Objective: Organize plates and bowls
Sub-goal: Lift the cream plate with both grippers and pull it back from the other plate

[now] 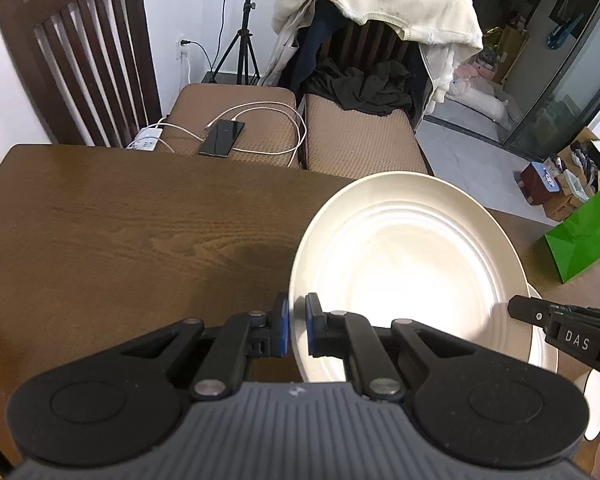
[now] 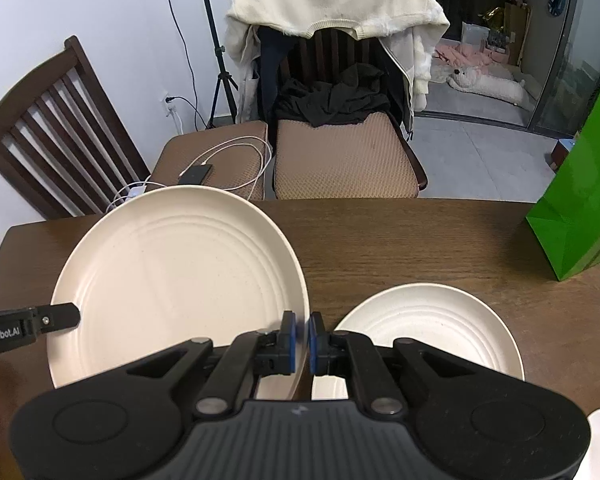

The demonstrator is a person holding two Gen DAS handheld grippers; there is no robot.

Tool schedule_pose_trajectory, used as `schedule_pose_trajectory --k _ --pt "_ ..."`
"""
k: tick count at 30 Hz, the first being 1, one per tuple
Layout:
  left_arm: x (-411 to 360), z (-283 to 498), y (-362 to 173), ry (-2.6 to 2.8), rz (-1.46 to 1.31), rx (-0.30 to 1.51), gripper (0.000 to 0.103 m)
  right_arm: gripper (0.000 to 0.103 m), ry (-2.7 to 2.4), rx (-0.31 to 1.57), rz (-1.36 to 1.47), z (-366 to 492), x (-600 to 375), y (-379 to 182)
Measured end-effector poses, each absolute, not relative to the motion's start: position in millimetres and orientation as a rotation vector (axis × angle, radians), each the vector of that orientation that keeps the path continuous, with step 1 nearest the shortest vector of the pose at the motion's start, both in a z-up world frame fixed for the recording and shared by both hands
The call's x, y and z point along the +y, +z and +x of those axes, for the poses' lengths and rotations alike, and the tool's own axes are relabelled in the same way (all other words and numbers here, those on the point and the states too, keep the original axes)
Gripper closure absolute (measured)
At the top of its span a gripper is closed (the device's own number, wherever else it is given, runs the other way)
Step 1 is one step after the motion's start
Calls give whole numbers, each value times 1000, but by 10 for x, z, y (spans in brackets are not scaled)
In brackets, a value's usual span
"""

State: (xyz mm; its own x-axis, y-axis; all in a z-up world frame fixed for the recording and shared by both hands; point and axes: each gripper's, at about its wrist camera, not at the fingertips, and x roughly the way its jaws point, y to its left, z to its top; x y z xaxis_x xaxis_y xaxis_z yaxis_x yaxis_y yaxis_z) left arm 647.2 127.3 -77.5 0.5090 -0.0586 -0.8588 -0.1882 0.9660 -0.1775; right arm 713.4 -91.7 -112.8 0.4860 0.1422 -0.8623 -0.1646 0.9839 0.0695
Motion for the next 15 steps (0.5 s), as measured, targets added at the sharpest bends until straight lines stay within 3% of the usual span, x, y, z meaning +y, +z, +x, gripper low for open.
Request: schedule_pose_trajectory --k 15 --pt "1229 5816 -440 116 -273 1002 94 97 235 1023 -25 6501 -933 -807"
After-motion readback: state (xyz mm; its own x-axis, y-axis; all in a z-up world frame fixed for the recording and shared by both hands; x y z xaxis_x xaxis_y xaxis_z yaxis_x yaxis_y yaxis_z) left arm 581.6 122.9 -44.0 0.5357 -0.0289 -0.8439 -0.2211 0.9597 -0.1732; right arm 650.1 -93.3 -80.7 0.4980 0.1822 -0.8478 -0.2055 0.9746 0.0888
